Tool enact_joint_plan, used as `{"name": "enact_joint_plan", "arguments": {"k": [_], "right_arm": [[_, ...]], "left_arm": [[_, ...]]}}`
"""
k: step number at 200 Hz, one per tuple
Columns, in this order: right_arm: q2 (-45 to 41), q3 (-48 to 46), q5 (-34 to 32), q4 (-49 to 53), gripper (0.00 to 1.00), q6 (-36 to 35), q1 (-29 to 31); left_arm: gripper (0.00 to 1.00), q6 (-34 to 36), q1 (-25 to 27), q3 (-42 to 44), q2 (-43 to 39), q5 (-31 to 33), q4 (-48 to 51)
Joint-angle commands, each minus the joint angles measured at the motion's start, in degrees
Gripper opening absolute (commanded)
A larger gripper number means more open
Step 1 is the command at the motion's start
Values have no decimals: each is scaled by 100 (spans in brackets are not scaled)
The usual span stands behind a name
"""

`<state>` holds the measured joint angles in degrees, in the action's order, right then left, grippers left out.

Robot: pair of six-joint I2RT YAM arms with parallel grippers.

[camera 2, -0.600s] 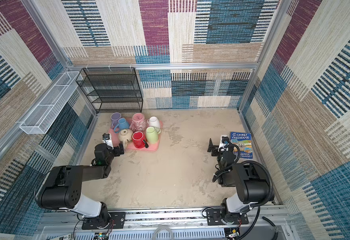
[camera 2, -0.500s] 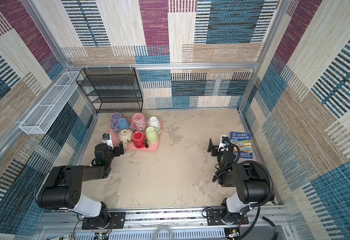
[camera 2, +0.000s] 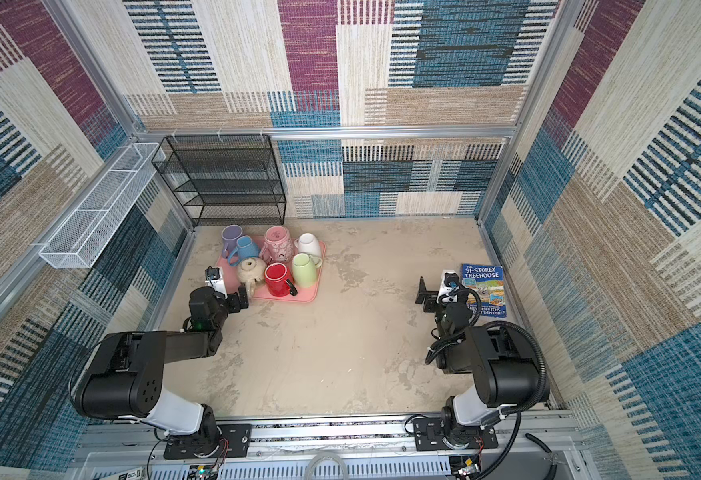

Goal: Turn the mug right side up
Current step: 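Raise both arms from rest and move grippers toward the pink tray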

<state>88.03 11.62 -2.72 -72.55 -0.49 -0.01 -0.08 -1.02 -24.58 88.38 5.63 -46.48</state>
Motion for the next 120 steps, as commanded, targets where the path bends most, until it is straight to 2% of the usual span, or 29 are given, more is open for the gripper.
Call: {"name": "enact_joint_plan", "arguments": {"k": [1, 105, 120], "right_arm": [[-14, 28, -9, -112, 100, -13, 1], [-51, 32, -12, -96, 100, -15, 7], [-400, 202, -164, 448, 100, 29, 11]], "left_arm": [[99, -67, -3, 14, -28, -54, -37], [99, -74, -27, 14, -23, -122, -21], [95, -80, -39, 34, -44, -121, -52]]}}
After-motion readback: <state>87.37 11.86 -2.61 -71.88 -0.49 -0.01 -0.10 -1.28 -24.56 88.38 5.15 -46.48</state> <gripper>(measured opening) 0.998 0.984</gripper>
